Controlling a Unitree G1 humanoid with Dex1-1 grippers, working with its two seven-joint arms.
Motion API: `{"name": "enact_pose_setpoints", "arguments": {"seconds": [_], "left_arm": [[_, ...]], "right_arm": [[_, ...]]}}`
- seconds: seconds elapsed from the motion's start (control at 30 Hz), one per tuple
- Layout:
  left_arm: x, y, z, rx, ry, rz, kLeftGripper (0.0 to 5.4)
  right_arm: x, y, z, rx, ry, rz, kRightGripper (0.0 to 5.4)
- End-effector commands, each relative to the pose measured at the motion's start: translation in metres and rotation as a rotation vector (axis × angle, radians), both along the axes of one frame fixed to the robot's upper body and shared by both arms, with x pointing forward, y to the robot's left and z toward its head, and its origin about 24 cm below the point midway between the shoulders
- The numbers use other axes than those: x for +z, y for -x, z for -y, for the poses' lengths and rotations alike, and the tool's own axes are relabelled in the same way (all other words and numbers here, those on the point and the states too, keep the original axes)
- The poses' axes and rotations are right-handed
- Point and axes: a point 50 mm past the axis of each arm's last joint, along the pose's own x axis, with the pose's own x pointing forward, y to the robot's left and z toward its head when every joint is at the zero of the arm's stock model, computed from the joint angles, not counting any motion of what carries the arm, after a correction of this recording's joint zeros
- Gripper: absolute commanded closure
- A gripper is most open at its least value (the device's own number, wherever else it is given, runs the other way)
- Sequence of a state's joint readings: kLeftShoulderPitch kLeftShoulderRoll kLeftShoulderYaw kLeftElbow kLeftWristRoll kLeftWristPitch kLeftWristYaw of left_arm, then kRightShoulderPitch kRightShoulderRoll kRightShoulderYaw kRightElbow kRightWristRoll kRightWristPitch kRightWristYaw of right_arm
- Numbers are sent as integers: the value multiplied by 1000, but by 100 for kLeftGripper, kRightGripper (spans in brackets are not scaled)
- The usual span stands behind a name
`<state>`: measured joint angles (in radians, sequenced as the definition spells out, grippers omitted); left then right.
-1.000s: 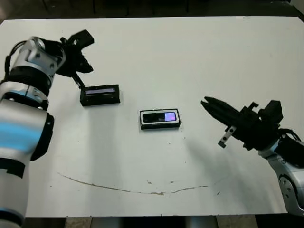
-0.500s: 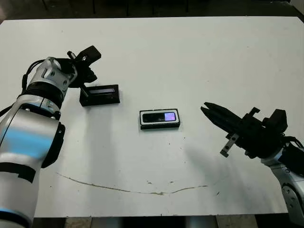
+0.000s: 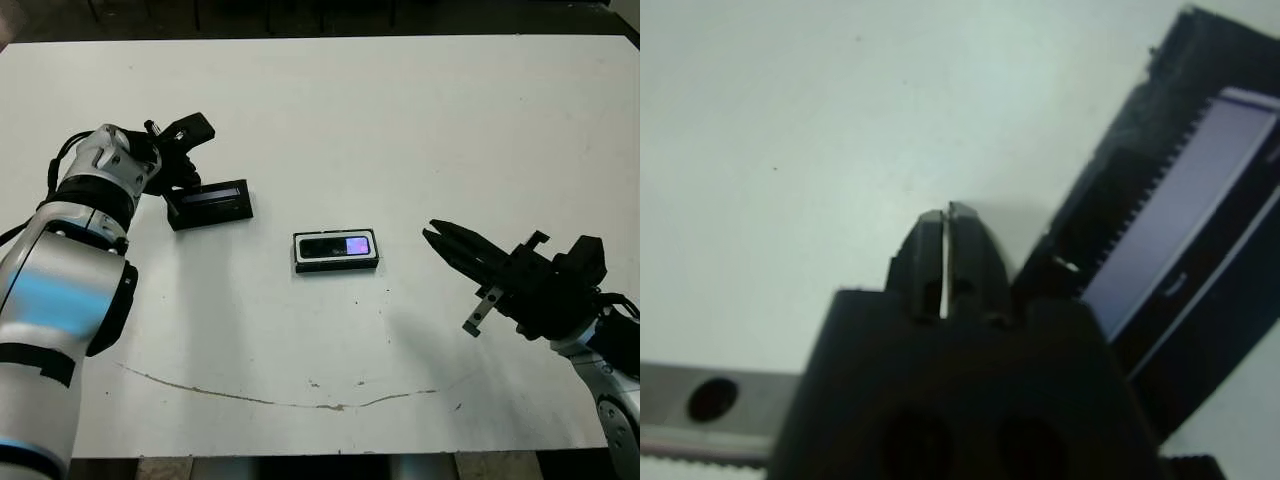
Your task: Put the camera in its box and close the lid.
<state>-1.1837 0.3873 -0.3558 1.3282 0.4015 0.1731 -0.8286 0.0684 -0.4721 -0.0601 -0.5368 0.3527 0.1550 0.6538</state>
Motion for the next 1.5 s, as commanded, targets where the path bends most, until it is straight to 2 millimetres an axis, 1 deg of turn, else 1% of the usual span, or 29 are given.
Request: {"name": "enact_pose_setpoints", "arguments": {"seconds": [0.03, 0.17, 0.37, 0.5, 0.63, 0.73, 0.8, 0.9, 1.07, 1.13, 1.27, 1.33, 1.5], "left_arm": [[-21, 11, -9, 31, -26, -113, 540], [-21, 12, -8, -52, -99, -141, 540], [-28, 18, -11, -64, -77, -216, 540], [-32, 21, -12, -116, -103, -252, 540], [-34, 24, -11, -109, -97, -308, 540], [-34, 26, -9, -146, -105, -354, 540], [-34, 27, -8, -130, -91, -394, 540], [-34, 28, -8, -152, -96, -407, 540], [-33, 30, -10, -170, -108, -416, 540], [-33, 31, -12, -150, -95, -441, 540], [-33, 33, -12, -185, -102, -466, 540], [-33, 34, -12, -176, -100, -487, 540], [-32, 38, -7, -327, -127, -515, 540]], "right_arm": [[-4, 2, 0, -7, 6, -35, 539], [-4, 3, -1, -14, 5, -38, 539], [-2, 4, -1, -40, -28, -61, 539], [-1, 2, -2, -30, -6, -24, 539], [0, 4, -2, -51, -6, -58, 539], [1, 4, -3, -51, -7, -49, 539], [0, 3, -4, -48, -18, -50, 539], [1, 2, -5, -37, 9, -12, 539], [0, 2, -4, -45, 15, -33, 539], [0, 2, -5, -42, 16, -24, 539], [1, 2, -5, -37, 20, -5, 539], [1, 1, -5, -38, 20, -8, 539], [-1, 0, -6, -25, -11, -25, 539]]}}
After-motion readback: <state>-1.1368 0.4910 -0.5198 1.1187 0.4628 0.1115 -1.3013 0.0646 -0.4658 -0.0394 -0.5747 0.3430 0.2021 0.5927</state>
